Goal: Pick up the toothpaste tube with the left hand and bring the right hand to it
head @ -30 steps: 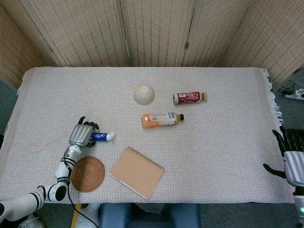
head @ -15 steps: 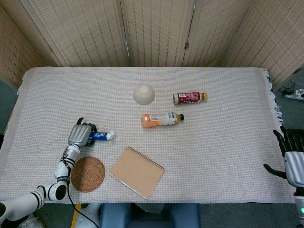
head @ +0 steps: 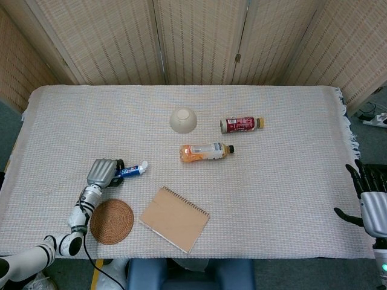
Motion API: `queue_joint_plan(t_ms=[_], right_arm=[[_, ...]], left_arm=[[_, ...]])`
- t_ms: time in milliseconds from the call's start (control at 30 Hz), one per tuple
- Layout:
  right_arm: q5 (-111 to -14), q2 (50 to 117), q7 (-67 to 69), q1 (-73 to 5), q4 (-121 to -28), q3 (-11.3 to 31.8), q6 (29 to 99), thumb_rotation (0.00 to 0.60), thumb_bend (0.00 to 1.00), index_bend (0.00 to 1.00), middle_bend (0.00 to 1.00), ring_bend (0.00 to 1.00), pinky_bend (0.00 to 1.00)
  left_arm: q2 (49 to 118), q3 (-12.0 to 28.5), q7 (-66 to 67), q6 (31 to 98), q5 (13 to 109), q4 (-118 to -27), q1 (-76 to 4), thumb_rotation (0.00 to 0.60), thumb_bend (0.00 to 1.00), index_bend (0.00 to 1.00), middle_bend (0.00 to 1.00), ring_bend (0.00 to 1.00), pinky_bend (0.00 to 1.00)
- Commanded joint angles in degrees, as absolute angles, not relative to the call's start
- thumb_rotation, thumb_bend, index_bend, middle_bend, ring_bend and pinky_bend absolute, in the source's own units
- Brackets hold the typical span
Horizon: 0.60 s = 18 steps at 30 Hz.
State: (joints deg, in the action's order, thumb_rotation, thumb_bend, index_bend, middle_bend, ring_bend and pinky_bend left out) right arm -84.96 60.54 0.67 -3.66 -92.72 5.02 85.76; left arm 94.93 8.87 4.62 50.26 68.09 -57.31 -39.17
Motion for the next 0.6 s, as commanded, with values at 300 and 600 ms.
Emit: queue_joint_plan(t_ms=[300,600], right_arm=[[-90.2,58.6,2.3,-5.5,-95.4,4.8,85.9,0.585,0.18,0.0,0.01,0.05,0.0],[-97.9,56.8,2.7,-12.6,-101.4,5.2,80.3,0.59,0.22,0.09,0.05,0.02,0.0]], left_arm=[[91.4,6.9,-12.6,58.4,80.9,-58.5,-38.6,0.6,0.73,0.79,0.79,0.7,0.71],[84.8,6.5,-9.6,58.7,83.7,-74.3,-40.2,0.6,0.76,0.79,0.79,0.7,0.7]])
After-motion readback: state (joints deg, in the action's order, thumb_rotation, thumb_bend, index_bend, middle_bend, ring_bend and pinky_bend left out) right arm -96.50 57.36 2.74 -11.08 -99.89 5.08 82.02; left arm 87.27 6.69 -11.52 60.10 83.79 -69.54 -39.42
